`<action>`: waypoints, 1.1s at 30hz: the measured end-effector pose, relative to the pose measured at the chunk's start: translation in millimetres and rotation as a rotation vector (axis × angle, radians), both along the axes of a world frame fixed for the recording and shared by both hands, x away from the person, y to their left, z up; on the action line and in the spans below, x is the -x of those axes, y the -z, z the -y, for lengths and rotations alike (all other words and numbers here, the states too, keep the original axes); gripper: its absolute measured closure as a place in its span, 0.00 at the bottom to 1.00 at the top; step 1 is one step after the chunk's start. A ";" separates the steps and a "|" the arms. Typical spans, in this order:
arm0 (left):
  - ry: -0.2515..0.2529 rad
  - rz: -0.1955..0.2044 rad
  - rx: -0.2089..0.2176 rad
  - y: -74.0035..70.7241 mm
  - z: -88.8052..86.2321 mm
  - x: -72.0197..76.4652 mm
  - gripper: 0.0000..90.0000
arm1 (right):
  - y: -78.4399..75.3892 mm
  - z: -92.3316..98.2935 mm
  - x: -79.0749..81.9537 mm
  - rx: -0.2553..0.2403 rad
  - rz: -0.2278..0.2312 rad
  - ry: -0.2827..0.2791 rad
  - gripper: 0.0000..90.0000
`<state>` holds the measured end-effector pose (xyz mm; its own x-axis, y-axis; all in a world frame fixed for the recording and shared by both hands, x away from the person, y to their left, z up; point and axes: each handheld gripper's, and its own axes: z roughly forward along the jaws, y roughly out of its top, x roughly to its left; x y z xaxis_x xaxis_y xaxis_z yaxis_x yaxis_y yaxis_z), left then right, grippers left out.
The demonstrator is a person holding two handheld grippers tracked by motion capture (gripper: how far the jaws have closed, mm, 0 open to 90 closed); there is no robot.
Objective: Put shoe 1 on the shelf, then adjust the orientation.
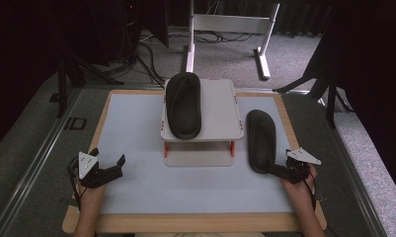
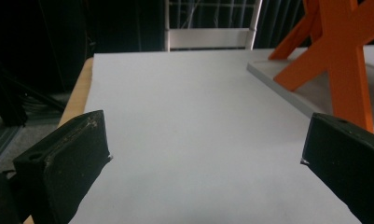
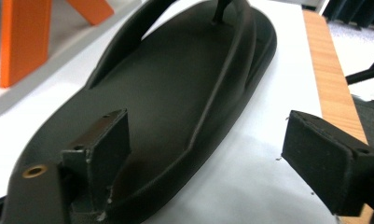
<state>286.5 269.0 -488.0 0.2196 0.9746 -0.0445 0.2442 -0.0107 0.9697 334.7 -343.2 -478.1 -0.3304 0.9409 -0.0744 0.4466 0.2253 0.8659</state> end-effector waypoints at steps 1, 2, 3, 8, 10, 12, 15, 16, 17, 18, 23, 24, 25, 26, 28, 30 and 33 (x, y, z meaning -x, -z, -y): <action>-0.004 0.005 0.006 0.4 -0.4 0.6 0.00 | 0.2 -0.1 -1.3 0.000 -0.012 -0.007 0.24; -0.009 0.014 0.011 0.6 -0.6 1.4 0.00 | 0.4 -0.4 -2.3 0.002 -0.022 -0.009 0.25; -0.008 0.020 0.011 0.9 -0.6 2.1 0.00 | 0.3 -0.5 -2.6 0.001 -0.026 -0.009 0.25; -0.006 0.028 0.006 1.2 0.0 3.1 0.00 | -0.2 7.0 -4.0 -0.054 -0.078 -0.002 0.21; -0.004 0.030 0.002 1.2 0.7 3.0 0.00 | -2.0 12.1 -3.6 -0.077 -0.094 0.015 0.20; -0.004 0.029 -0.001 1.2 0.7 3.0 0.00 | -4.3 15.3 -3.0 -0.076 -0.094 0.026 0.20; -0.001 0.029 -0.003 1.2 0.6 3.2 0.00 | -11.2 19.1 -3.0 -0.114 -0.106 0.035 0.20; 0.000 0.030 -0.004 1.2 0.7 3.2 0.00 | -13.6 19.3 -4.2 -0.112 -0.121 0.032 0.20; 0.002 0.030 -0.004 1.2 0.7 3.2 0.00 | -15.9 19.5 -5.2 -0.109 -0.121 0.036 0.21; 0.006 0.028 -0.005 1.2 0.6 3.0 0.00 | -18.3 19.8 -6.7 -0.109 -0.133 0.028 0.22; 0.011 0.031 -0.002 1.2 0.4 3.2 0.00 | -26.2 20.8 -16.7 -0.122 -0.182 0.024 0.24; 0.014 0.032 -0.003 1.3 0.6 3.2 0.00 | -28.1 20.1 -18.6 -0.118 -0.186 0.022 0.24; 0.016 0.032 -0.007 1.2 0.8 3.3 0.00 | -30.2 19.2 -20.5 -0.115 -0.187 0.018 0.26; 0.017 0.031 -0.010 1.2 1.1 3.3 0.00 | -32.6 18.3 -22.6 -0.110 -0.190 0.015 0.26; 0.019 0.031 -0.015 1.2 1.7 3.3 0.00 | -37.2 16.2 -28.3 -0.101 -0.207 0.003 0.26; 0.019 0.031 -0.015 1.1 1.9 3.5 0.00 | -41.3 14.2 -34.6 -0.081 -0.221 0.002 0.28; 0.021 0.030 -0.011 1.2 1.4 3.2 0.00 | -46.9 11.9 -44.6 -0.055 -0.238 0.007 0.29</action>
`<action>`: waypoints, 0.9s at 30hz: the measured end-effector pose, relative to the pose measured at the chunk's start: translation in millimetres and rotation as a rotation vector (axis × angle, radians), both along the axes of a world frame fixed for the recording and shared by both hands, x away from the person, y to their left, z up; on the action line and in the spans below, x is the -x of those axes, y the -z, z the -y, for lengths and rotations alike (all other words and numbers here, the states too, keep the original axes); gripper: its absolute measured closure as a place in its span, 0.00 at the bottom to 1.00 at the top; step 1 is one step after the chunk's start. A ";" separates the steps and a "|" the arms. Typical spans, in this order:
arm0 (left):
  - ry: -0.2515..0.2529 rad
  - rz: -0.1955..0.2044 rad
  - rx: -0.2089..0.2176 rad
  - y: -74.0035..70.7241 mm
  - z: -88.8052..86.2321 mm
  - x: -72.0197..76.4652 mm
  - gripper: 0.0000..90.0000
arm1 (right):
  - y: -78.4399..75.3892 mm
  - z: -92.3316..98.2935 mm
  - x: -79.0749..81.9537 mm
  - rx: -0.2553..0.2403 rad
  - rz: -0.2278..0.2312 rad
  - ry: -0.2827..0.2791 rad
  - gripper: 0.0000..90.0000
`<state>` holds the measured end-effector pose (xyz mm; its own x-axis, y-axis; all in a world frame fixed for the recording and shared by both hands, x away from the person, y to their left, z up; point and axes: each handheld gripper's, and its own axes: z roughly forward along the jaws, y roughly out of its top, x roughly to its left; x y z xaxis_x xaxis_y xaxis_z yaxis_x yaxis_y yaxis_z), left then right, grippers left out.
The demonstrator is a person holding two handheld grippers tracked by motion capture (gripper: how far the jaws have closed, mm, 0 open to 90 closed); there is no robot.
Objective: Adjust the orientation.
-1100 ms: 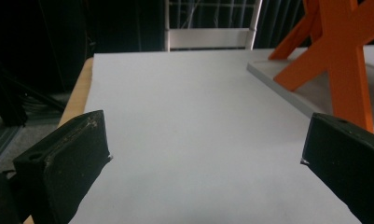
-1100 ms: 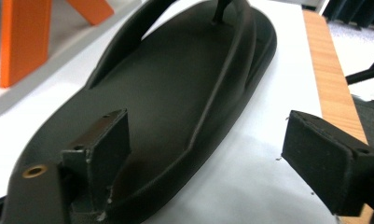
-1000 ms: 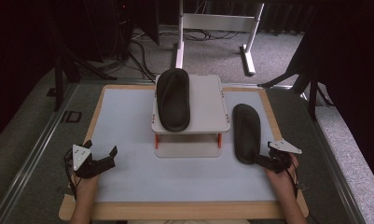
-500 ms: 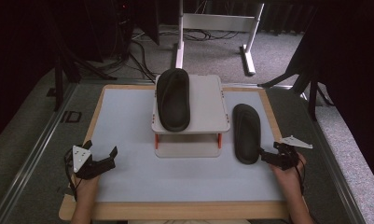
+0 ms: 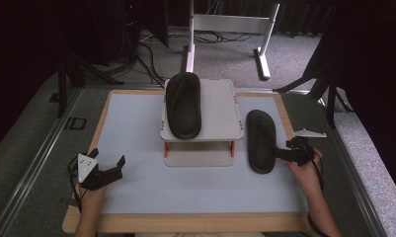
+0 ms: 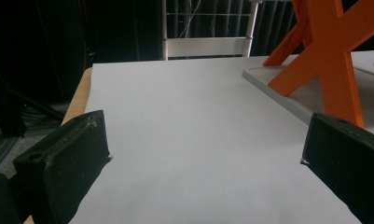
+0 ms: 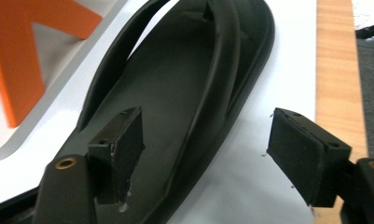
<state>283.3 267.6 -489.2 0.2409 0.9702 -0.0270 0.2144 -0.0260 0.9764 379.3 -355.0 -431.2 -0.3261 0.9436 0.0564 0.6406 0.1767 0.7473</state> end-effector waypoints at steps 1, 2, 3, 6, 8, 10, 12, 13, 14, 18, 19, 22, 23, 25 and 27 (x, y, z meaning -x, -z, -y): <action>0.000 0.000 0.000 0.0 0.1 0.0 0.00 | -1.6 -0.6 -3.6 0.004 -0.004 0.002 0.30; 0.002 -0.001 -0.002 0.0 0.2 0.0 0.00 | -3.3 -1.1 -7.2 0.009 -0.011 0.007 0.31; 0.004 -0.001 -0.003 0.0 0.4 -0.1 0.00 | -4.6 -1.4 -11.0 0.013 -0.016 0.008 0.31; 0.009 -0.003 -0.007 -0.1 0.7 -0.1 0.00 | -8.3 -3.5 -22.1 0.035 -0.038 0.015 0.32; 0.009 -0.002 -0.008 -0.1 0.8 0.1 0.00 | -11.0 -4.5 -29.0 0.051 -0.046 0.014 0.37; 0.011 -0.002 -0.008 -0.1 0.9 0.0 0.00 | -13.6 -5.2 -35.7 0.066 -0.053 0.018 0.41; 0.011 -0.001 -0.009 -0.1 1.1 0.1 0.00 | -16.0 -6.1 -42.2 0.065 -0.073 0.011 0.43; 0.013 -0.003 -0.012 -0.2 1.1 0.1 0.00 | -17.2 -7.0 -44.9 0.071 -0.076 0.012 0.46; 0.013 -0.003 -0.013 -0.2 1.2 0.1 0.00 | -18.1 -7.8 -47.9 0.072 -0.083 0.012 0.48; 0.014 -0.006 -0.013 -0.2 1.4 -0.2 0.00 | -18.0 -12.4 -60.1 0.085 -0.124 0.014 0.56; 0.015 -0.006 -0.012 -0.2 1.3 -0.3 0.00 | -17.7 -14.4 -62.8 0.096 -0.134 0.014 0.58; 0.016 -0.009 -0.010 -0.2 1.2 -0.7 0.00 | -16.2 -20.3 -72.2 0.104 -0.196 0.013 0.62; 0.016 -0.009 -0.010 -0.2 1.3 -0.8 0.00 | -15.6 -22.3 -75.8 0.103 -0.221 0.012 0.62; 0.018 -0.009 -0.011 -0.2 1.4 -0.9 0.00 | -14.5 -25.7 -82.3 0.126 -0.256 0.031 0.64; 0.019 -0.011 -0.011 -0.2 1.3 -1.0 0.00 | -13.7 -28.4 -88.4 0.139 -0.297 0.044 0.65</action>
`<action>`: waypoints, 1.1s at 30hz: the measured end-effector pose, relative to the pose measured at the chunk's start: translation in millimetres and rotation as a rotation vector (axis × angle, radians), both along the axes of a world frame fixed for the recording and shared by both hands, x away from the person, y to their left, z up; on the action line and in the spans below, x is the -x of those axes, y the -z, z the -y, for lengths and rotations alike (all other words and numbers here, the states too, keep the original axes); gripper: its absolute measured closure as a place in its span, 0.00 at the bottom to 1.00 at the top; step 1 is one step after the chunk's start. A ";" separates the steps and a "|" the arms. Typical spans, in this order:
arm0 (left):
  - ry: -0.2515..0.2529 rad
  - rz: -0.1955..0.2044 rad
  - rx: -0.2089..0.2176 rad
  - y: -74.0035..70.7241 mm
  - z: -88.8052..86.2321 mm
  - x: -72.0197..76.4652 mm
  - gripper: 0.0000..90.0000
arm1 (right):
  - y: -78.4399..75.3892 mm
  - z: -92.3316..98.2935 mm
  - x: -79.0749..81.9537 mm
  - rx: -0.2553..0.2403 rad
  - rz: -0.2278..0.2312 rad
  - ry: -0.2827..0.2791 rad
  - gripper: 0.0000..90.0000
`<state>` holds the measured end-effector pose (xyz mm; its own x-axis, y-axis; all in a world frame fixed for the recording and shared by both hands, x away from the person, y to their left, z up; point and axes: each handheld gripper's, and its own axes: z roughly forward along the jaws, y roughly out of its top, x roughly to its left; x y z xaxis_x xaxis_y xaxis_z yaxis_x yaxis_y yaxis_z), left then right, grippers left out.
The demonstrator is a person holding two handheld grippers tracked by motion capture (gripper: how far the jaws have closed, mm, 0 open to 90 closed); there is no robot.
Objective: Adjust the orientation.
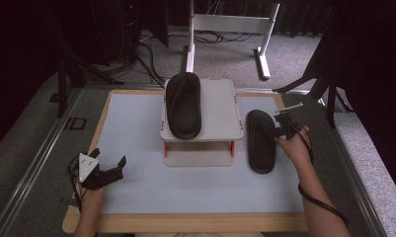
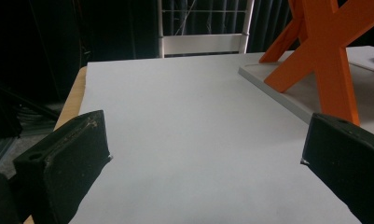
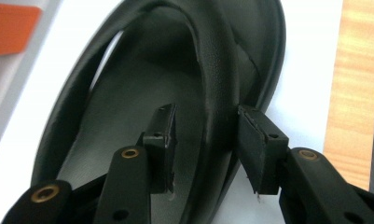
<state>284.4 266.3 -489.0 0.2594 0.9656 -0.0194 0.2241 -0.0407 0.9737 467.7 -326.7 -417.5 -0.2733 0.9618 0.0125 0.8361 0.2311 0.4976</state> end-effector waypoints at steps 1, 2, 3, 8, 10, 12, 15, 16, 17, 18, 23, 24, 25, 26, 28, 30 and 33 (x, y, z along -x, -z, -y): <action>0.000 -0.001 0.000 0.0 0.0 -0.2 0.00 | 0.0 -1.4 -2.4 0.006 -0.009 0.011 0.67; 0.001 -0.003 0.000 -0.1 -0.2 -0.2 0.00 | 0.2 -2.6 -4.7 0.013 -0.024 0.017 0.68; 0.002 -0.003 0.000 -0.1 -0.2 -0.3 0.00 | 0.3 -3.5 -6.6 0.018 -0.036 0.022 0.69; 0.003 -0.003 -0.002 0.0 0.1 -0.4 0.00 | 2.1 -3.2 -13.5 0.008 -0.072 0.051 0.74; 0.003 -0.004 -0.003 0.0 0.3 -0.4 0.00 | 3.8 -3.5 -15.0 0.010 -0.080 0.062 0.77; 0.002 -0.005 -0.006 -0.1 0.4 -0.6 0.00 | 4.8 -3.9 -15.7 0.013 -0.081 0.077 0.81; 0.002 -0.008 -0.008 -0.2 0.6 -0.9 0.00 | 5.5 -4.0 -16.3 0.016 -0.081 0.090 0.82; 0.002 -0.009 -0.009 -0.2 0.7 -0.9 0.00 | 5.2 -4.2 -16.2 0.016 -0.081 0.099 0.83; 0.002 -0.008 -0.009 -0.2 0.8 -1.0 0.00 | 5.3 -4.5 -16.4 0.019 -0.082 0.105 0.83; 0.002 -0.008 -0.010 -0.2 0.8 -0.9 0.00 | 5.4 -5.2 -16.6 0.024 -0.086 0.107 0.84; 0.003 -0.009 -0.010 -0.2 0.7 -1.0 0.00 | 3.3 -5.7 -17.7 0.038 -0.093 0.127 0.86; 0.004 -0.009 -0.009 -0.2 0.8 -1.0 0.00 | 3.0 -5.6 -17.9 0.032 -0.094 0.127 0.87; 0.003 -0.009 -0.009 -0.2 0.7 -1.0 0.00 | 2.4 -5.5 -17.9 0.028 -0.095 0.128 0.87; 0.004 -0.009 -0.009 -0.2 0.6 -1.0 0.00 | 1.6 -5.7 -17.9 0.024 -0.096 0.127 0.87; 0.003 -0.009 -0.008 -0.2 0.7 -0.9 0.00 | -0.9 -6.8 -17.7 0.020 -0.094 0.117 0.87; 0.003 -0.009 -0.008 -0.1 0.6 -0.9 0.00 | -4.7 -7.9 -17.4 0.020 -0.094 0.110 0.87; 0.003 -0.008 -0.009 -0.2 0.6 -0.8 0.00 | -12.2 -8.7 -16.8 0.024 -0.078 0.101 0.87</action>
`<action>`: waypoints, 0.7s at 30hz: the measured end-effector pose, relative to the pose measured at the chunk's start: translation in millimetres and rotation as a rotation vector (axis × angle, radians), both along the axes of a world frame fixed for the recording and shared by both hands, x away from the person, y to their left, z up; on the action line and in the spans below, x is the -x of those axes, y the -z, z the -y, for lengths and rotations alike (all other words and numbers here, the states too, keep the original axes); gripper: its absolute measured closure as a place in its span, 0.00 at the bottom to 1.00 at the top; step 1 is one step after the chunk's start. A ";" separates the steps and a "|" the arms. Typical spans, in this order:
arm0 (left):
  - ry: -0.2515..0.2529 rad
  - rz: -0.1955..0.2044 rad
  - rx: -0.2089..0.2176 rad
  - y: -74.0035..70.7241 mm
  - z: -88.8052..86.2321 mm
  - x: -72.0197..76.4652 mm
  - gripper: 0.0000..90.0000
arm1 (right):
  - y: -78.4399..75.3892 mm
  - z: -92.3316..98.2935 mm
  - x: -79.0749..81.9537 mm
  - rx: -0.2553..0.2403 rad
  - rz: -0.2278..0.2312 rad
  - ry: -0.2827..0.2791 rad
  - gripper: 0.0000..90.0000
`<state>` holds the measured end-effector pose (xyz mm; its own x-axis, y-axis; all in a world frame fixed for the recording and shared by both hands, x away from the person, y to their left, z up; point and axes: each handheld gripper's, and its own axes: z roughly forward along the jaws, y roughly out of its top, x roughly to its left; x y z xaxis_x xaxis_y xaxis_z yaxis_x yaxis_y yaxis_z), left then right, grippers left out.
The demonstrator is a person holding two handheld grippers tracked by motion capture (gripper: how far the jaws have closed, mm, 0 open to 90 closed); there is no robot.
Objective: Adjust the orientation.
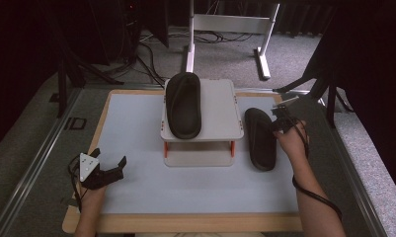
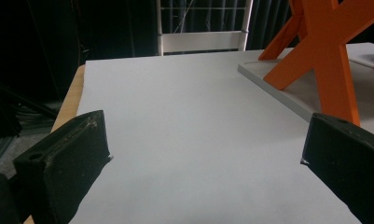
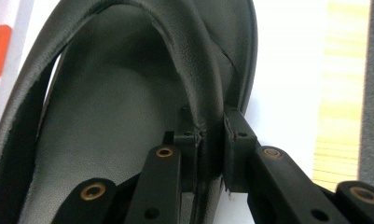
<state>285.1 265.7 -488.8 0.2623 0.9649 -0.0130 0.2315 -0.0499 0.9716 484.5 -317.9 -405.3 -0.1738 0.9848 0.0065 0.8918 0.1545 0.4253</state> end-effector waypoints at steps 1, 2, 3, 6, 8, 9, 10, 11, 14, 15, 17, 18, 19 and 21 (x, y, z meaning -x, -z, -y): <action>0.000 0.000 0.001 0.0 0.0 0.0 0.00 | -3.0 0.3 0.3 -0.006 0.006 -0.001 0.87; 0.000 0.000 0.001 0.0 0.0 0.0 0.00 | -6.0 0.6 0.6 -0.003 0.011 -0.002 0.87; 0.000 -0.001 0.001 0.0 0.0 -0.1 0.00 | -9.3 1.1 0.9 -0.004 0.015 -0.001 0.87; 0.000 -0.001 0.001 0.0 0.0 -0.2 0.00 | -19.1 3.3 1.6 -0.008 0.025 -0.006 0.87; -0.001 -0.001 0.000 0.0 0.1 -0.2 0.00 | -25.6 4.2 1.8 -0.010 0.026 -0.007 0.87; -0.001 -0.001 0.000 0.0 0.1 -0.2 0.00 | -25.6 4.2 1.8 -0.010 0.026 -0.007 0.87; -0.001 -0.002 0.000 0.0 0.1 -0.3 0.00 | -32.1 4.2 1.7 -0.001 0.026 -0.014 0.87; -0.001 -0.003 0.001 0.0 0.1 -0.3 0.00 | -34.3 4.2 1.5 0.002 0.024 -0.017 0.87; -0.001 -0.002 0.000 0.0 0.1 -0.3 0.00 | -43.2 2.6 0.7 0.018 0.026 -0.022 0.87; -0.002 -0.003 0.000 0.0 0.1 -0.3 0.00 | -46.5 2.0 0.6 0.021 0.026 -0.024 0.87; -0.002 -0.004 0.001 0.0 0.1 -0.4 0.00 | -53.9 0.9 0.0 0.021 0.028 -0.028 0.87; -0.002 -0.005 0.001 -0.1 0.1 -0.5 0.00 | -58.0 0.3 -0.3 0.023 0.029 -0.028 0.87; -0.002 -0.005 0.000 -0.1 0.1 -0.5 0.00 | -62.4 -0.3 -0.6 0.021 0.031 -0.031 0.87; -0.002 -0.004 -0.002 -0.1 0.2 -0.4 0.00 | -71.5 -2.8 -1.4 0.036 0.030 -0.039 0.88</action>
